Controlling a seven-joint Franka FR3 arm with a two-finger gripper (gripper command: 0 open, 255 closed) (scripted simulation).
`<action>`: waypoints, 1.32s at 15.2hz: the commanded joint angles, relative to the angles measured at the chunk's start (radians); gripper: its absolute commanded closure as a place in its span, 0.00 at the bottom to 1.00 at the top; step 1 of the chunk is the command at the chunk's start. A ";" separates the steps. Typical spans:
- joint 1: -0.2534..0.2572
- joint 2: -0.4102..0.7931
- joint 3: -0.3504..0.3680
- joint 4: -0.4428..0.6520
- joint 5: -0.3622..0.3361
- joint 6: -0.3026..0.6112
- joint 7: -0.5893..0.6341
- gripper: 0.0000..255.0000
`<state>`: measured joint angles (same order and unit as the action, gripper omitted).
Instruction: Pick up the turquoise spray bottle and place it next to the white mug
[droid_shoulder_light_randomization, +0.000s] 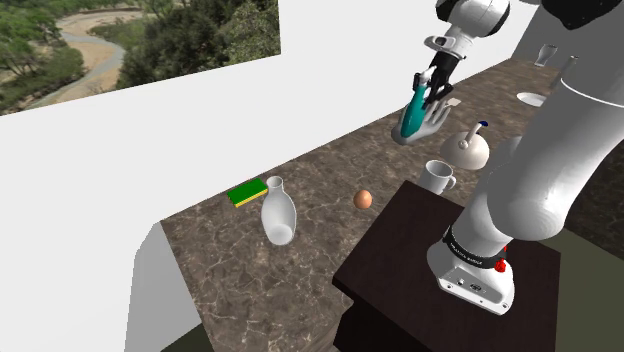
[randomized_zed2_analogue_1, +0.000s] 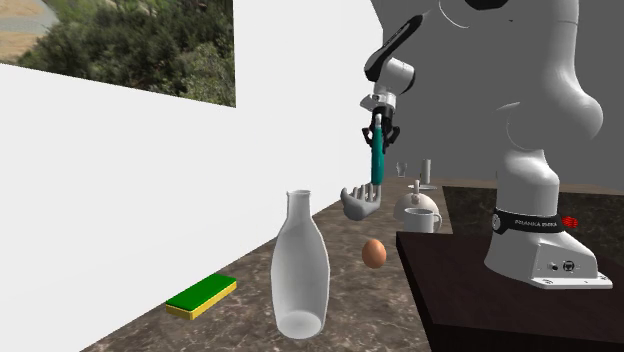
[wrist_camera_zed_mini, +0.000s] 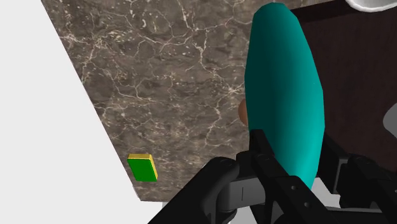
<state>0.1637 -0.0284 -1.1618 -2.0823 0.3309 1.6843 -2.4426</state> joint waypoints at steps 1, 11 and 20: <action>-0.001 0.032 -0.006 -0.011 0.026 0.016 -0.028 1.00; -0.040 0.180 0.010 -0.067 0.150 0.086 -0.160 1.00; -0.106 0.312 0.070 -0.097 0.266 0.139 -0.271 1.00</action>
<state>0.0656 0.2707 -1.0981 -2.1768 0.5856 1.8180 -2.7017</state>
